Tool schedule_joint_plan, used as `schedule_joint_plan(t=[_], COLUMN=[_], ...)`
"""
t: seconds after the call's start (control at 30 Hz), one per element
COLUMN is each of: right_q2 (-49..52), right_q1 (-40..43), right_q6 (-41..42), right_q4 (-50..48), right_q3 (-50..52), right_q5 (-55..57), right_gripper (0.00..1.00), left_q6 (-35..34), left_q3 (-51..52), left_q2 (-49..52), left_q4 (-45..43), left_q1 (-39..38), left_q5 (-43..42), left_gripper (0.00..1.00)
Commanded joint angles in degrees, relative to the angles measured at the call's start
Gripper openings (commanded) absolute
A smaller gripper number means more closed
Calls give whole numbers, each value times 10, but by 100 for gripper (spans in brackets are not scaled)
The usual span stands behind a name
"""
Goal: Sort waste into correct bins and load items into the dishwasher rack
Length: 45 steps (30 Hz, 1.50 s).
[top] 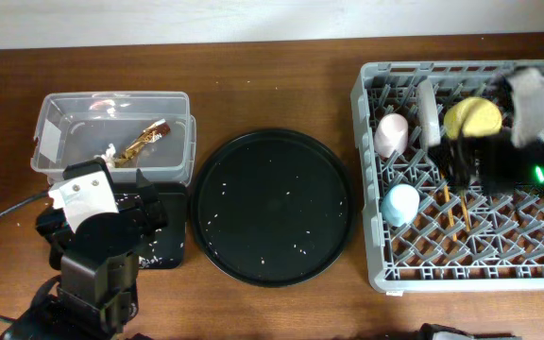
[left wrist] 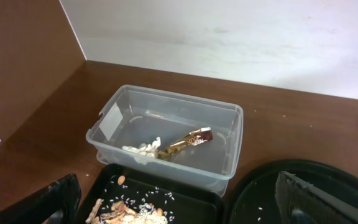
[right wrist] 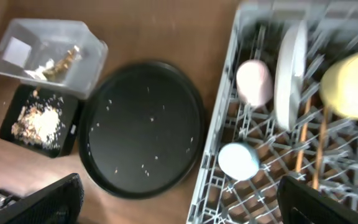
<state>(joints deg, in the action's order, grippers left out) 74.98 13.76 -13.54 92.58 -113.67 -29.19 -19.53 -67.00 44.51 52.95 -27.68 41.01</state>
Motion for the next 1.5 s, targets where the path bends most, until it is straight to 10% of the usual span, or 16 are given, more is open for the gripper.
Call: schedule_joint_plan(t=[0.0,0.67,1.47], right_q2=[-79,-401,-709], right_q1=[-3,-3,-172], right_q6=[-12,-10,72], right_q4=[0,-101,-935], right_q3=[-8,57,954], right_q5=[94,153,182], right_gripper=[98,98,98], left_q6=[-8,-8,-8], left_q3=[-5,-5,-5], left_q2=[0,0,0], left_q4=[-1,-1,-1], left_q1=[2,2,2], left_q5=[12,12,12], left_gripper=[99,99,99])
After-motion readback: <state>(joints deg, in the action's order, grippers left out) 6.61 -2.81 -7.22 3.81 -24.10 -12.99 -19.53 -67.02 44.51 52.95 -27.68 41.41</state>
